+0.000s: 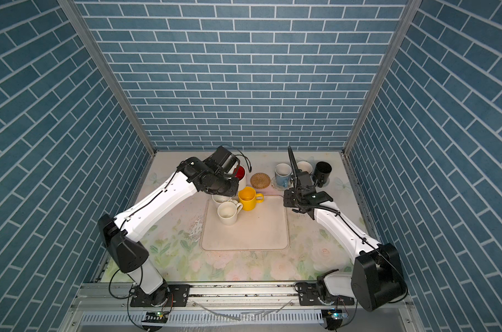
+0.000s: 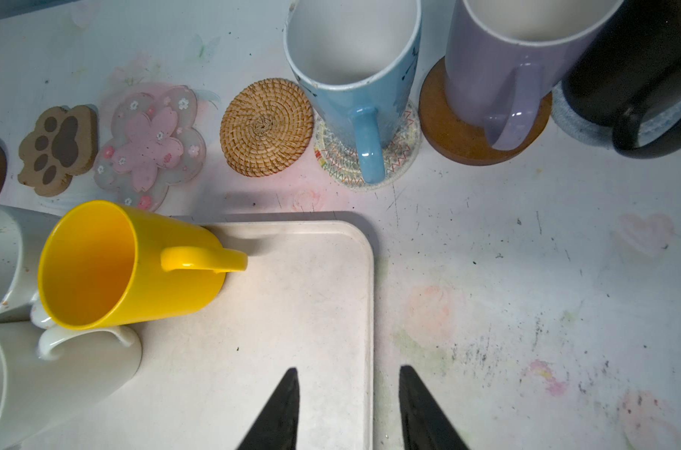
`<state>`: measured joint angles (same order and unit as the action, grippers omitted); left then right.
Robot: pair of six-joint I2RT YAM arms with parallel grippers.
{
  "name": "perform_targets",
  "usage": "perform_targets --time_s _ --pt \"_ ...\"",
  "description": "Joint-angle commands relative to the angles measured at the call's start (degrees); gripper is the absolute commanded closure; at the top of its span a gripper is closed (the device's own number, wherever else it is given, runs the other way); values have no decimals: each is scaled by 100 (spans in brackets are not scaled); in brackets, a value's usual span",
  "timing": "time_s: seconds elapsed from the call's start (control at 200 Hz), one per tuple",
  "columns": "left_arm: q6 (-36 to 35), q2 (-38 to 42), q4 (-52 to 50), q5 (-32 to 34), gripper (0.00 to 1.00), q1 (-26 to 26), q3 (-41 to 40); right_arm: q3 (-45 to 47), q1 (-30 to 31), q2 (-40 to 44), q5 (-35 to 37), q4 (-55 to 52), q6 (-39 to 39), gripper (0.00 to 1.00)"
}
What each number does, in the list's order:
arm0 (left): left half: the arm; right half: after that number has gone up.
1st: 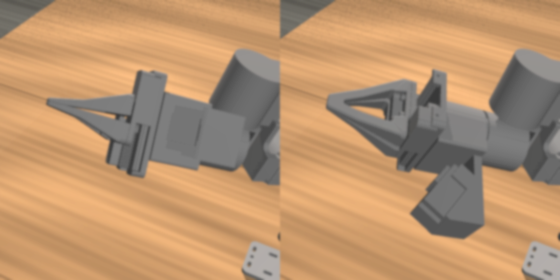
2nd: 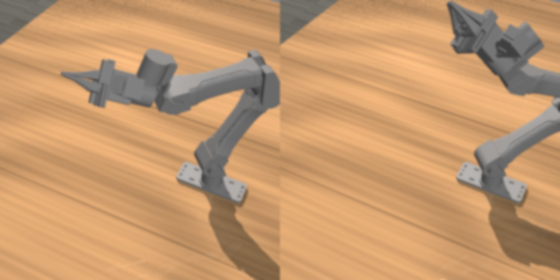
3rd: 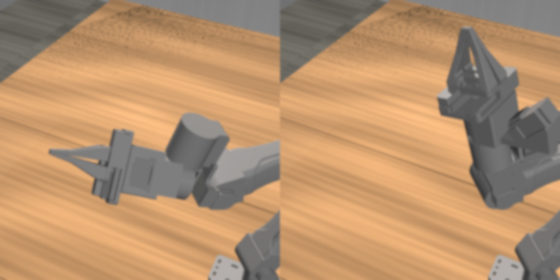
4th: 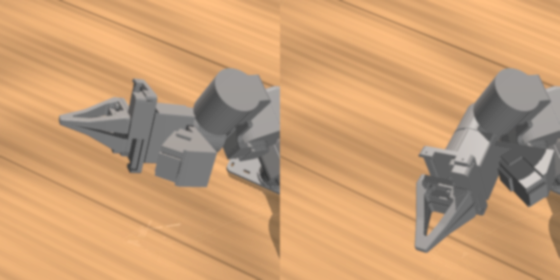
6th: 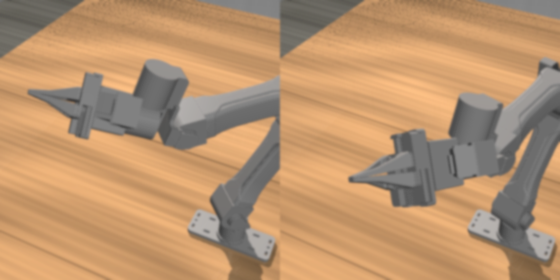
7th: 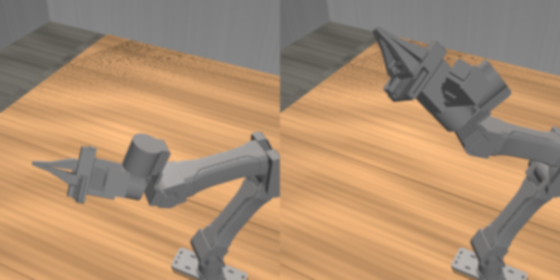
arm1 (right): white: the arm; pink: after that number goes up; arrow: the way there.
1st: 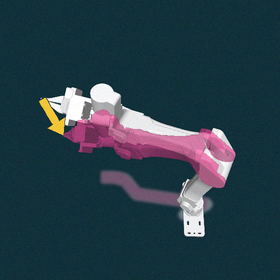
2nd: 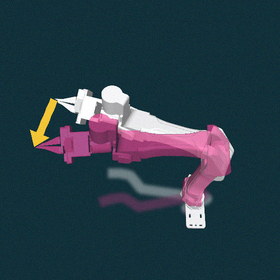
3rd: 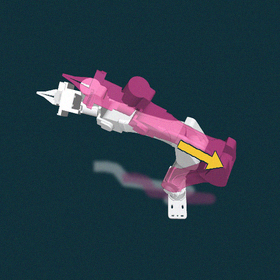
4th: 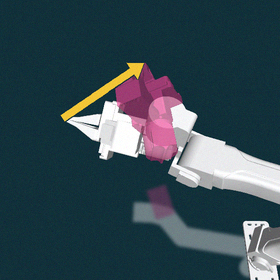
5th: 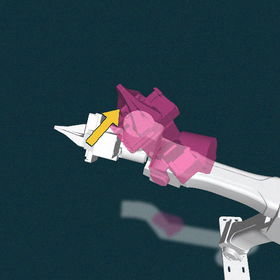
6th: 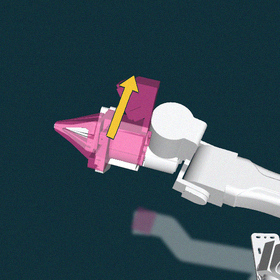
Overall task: Place cups on coasters
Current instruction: Place the cup on the coaster.
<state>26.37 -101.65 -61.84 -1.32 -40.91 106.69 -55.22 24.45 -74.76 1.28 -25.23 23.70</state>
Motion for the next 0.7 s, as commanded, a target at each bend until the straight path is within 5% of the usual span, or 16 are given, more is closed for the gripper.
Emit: perform_targets --time_s 0.0,0.695 --pt "-353 -443 195 -231 100 158 719 -59 -40 120 22 -14 -91 57" --pt "-1196 -3366 361 -1203 100 818 3466 2 -342 -82 -197 361 -121 60"
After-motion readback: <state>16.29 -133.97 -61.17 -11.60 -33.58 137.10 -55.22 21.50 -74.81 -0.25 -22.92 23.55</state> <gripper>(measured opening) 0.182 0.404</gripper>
